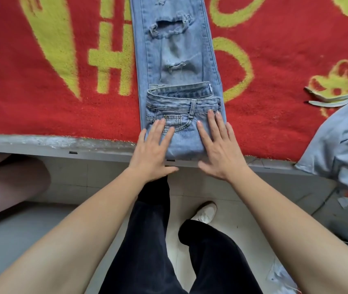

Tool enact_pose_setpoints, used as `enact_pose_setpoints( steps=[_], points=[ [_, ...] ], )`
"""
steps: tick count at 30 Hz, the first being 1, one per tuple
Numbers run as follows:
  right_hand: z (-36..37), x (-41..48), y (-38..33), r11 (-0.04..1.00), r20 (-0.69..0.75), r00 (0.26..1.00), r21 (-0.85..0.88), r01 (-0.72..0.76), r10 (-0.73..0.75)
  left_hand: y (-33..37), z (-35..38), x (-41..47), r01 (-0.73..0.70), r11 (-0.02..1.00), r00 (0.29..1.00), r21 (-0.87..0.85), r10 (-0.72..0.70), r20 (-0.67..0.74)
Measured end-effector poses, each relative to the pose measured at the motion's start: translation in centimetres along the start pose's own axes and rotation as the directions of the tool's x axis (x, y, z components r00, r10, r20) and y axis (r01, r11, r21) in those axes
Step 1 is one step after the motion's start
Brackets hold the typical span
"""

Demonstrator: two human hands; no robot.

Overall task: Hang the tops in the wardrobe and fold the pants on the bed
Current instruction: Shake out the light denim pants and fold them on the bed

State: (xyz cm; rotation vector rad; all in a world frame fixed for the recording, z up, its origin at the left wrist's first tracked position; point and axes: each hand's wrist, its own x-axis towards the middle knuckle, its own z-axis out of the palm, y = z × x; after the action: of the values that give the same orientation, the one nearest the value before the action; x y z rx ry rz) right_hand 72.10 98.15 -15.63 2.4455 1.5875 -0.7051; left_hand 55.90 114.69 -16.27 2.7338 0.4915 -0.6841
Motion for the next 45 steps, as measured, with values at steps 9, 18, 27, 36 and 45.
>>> enact_pose_setpoints(
  steps=[9, 18, 27, 36, 45],
  points=[
    [-2.5, -0.2, -0.2, 1.000, 0.083, 0.997, 0.018, -0.014, 0.012, 1.0, -2.0, -0.1, 0.056, 0.987, 0.991, -0.150, -0.037, 0.128],
    [-11.4, -7.1, 0.1, 0.993, 0.283, 0.952, 0.046, 0.107, -0.116, 5.1, -9.5, -7.8, 0.198, 0.904, 0.951, -0.378, -0.085, 0.296],
    [-17.1, -0.8, 4.5, 0.876, 0.377, 0.926, 0.448, -0.181, -0.002, 0.0, -15.2, -2.5, 0.364, 0.624, 0.930, -0.691, -0.205, 0.305],
    [-12.6, 9.8, 4.1, 0.907, -0.028, 0.974, 0.373, -0.197, 0.223, -5.2, -11.8, 5.3, 0.405, 0.772, 0.764, -0.490, -0.580, -0.282],
    [-5.7, 6.6, 1.9, 0.961, 0.160, 0.984, -0.253, 0.116, -0.077, -1.9, -4.9, 4.5, 0.108, 0.990, 0.988, 0.089, -0.117, 0.103]
  ],
)
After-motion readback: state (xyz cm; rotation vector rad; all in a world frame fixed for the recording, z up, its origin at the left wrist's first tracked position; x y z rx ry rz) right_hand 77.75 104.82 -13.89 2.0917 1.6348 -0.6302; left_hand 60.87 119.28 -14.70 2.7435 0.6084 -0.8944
